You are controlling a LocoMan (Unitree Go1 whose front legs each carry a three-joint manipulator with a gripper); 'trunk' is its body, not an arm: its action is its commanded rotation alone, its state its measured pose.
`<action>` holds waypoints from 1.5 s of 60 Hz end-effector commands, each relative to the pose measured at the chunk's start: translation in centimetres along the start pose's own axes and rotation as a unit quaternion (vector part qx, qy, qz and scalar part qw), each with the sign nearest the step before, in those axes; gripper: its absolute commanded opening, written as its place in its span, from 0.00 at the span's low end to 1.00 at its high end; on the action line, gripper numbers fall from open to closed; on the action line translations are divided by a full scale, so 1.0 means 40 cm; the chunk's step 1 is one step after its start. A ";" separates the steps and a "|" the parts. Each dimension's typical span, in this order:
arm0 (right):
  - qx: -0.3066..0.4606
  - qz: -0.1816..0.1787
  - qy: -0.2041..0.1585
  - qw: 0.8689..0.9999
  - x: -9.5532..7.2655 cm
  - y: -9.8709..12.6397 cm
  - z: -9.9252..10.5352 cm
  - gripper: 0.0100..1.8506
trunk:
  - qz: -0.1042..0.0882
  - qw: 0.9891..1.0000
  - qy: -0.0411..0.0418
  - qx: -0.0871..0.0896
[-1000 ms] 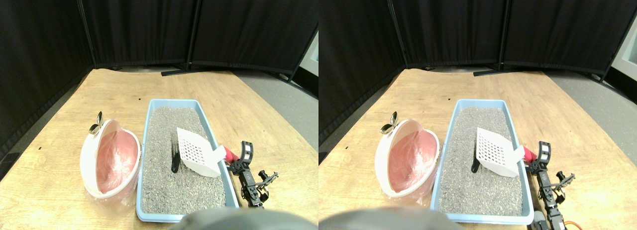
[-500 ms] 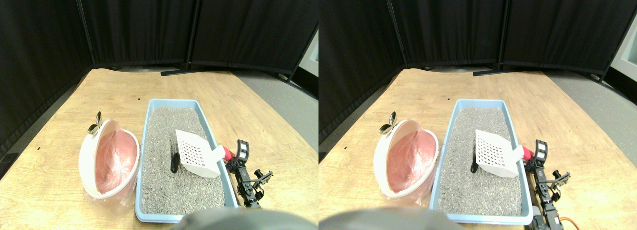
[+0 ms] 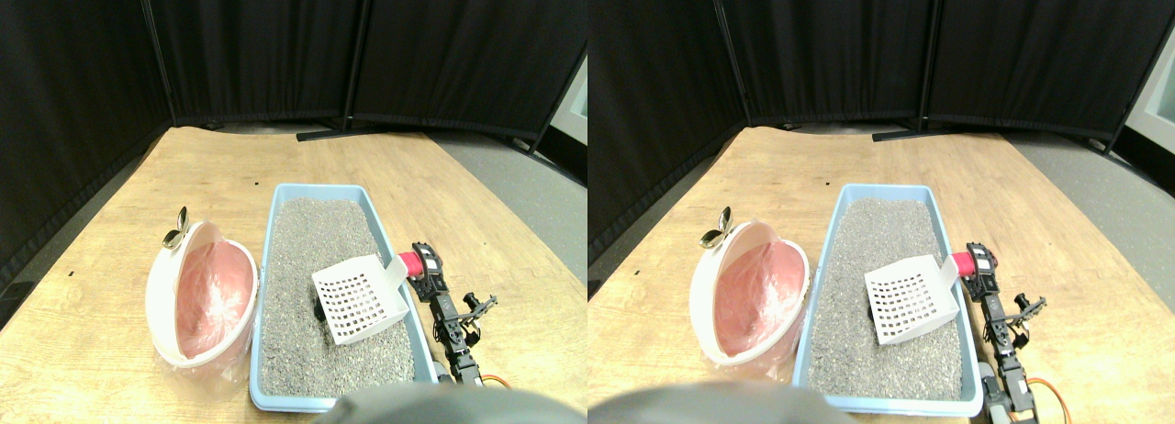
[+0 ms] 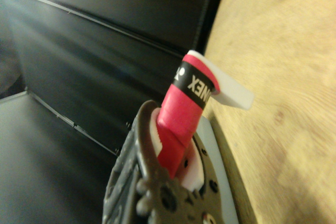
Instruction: Scoop (unimanual)
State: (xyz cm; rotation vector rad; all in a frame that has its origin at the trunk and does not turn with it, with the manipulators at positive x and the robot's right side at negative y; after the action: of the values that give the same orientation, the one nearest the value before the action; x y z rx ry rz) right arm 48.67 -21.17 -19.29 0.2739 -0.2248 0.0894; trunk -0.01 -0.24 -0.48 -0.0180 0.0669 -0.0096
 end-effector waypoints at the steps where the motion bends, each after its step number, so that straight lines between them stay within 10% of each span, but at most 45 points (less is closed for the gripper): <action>1: -0.005 -0.020 0.011 1.000 -0.020 -0.024 -0.022 0.03 | -0.006 1.000 -0.001 -0.003; 19: -0.050 0.013 -0.005 0.999 -0.028 -0.027 -0.003 0.03 | -0.004 1.000 -0.001 -0.007; 45: -0.130 0.038 -0.046 0.990 -0.041 -0.006 0.153 0.03 | -0.002 1.000 0.000 -0.015; 90: -0.264 0.128 -0.037 0.955 0.091 0.004 0.266 0.03 | 0.023 0.999 0.008 -0.046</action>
State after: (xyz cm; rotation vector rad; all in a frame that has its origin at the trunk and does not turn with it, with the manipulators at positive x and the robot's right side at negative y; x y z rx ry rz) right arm 49.88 -24.14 -9.08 -0.2826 -0.3132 0.2589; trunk -0.27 -0.31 -0.29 -0.0865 0.0602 0.0206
